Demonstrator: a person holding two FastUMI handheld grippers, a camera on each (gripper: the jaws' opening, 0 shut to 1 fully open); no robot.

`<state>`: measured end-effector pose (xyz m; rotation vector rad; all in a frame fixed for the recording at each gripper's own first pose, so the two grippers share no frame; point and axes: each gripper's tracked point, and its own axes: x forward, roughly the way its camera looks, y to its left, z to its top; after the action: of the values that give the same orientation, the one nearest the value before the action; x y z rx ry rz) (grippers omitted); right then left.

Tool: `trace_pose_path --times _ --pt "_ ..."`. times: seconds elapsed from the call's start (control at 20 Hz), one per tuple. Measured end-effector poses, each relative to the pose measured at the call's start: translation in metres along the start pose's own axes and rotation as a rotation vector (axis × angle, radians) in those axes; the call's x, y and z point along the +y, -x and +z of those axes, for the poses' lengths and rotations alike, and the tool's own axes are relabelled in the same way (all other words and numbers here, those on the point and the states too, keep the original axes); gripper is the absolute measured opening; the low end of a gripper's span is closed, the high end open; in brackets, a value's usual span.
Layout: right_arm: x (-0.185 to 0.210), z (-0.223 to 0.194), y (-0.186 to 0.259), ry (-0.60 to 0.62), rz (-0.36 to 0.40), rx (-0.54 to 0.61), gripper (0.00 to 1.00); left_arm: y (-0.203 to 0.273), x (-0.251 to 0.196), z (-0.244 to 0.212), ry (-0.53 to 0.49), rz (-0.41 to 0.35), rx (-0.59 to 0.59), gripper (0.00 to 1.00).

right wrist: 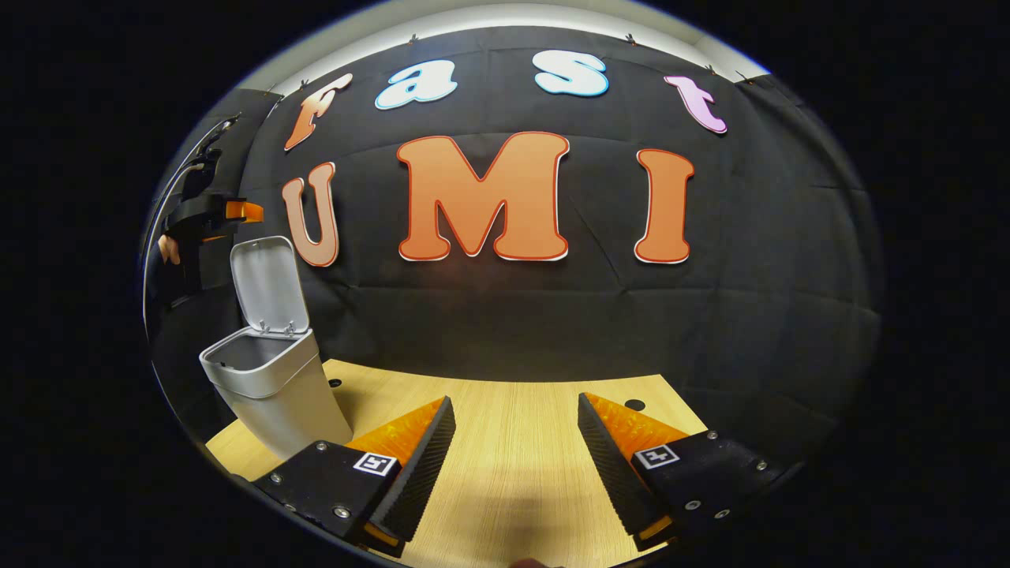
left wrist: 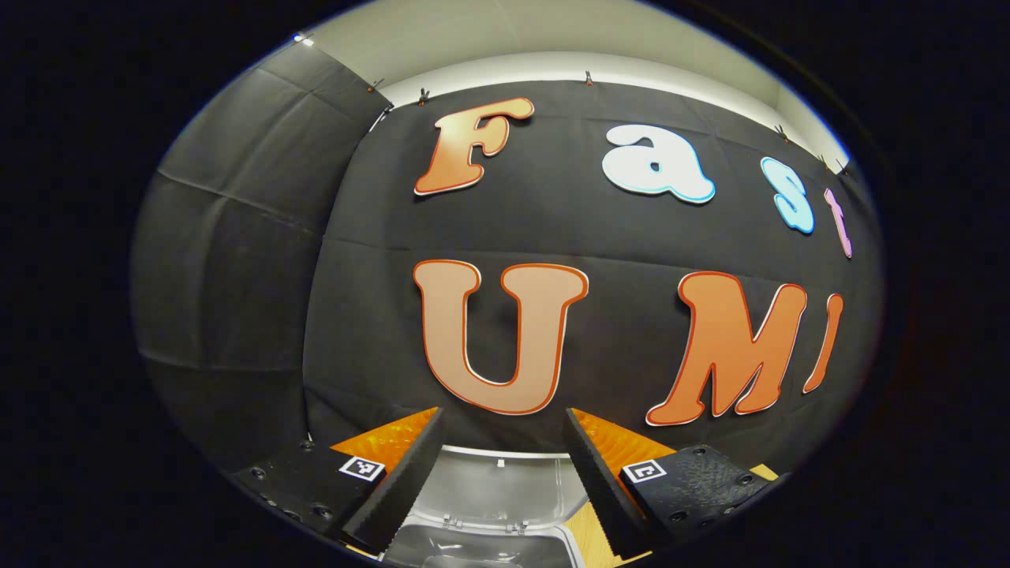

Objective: Press the lid of the desktop garbage bin to open it, pick up the crumpled paper on the desktop and throw it into the bin, then pick up the pop can on the desktop and drop it into the bin, and finally close the garbage bin lid.

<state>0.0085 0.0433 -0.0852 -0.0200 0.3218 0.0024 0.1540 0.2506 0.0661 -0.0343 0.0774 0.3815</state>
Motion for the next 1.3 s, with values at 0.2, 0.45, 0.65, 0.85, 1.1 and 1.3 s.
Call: trace_pose_path --times 0.2,0.45,0.65,0.85,1.1,1.3 --pt "-0.004 -0.002 0.001 -0.008 -0.009 0.004 0.93 -0.026 -0.007 -0.021 -0.057 -0.030 0.084 0.94" --pt "-0.007 0.000 0.001 -0.005 -0.018 0.000 0.93 -0.038 -0.006 -0.034 -0.105 -0.035 0.120 0.93" --pt "-0.007 0.000 0.001 -0.011 -0.019 0.001 0.93 -0.030 -0.005 -0.033 -0.100 -0.045 0.150 0.93" --pt "-0.002 0.001 -0.001 -0.014 -0.002 -0.001 0.93 -0.002 -0.007 -0.037 -0.110 -0.065 0.162 0.93" --pt "0.008 0.000 -0.003 -0.013 0.025 0.001 0.93 0.035 -0.006 -0.050 -0.102 -0.074 0.178 0.94" --pt "0.013 0.003 -0.003 -0.010 0.044 -0.008 0.93 0.069 -0.009 -0.080 -0.091 -0.075 0.236 0.94"
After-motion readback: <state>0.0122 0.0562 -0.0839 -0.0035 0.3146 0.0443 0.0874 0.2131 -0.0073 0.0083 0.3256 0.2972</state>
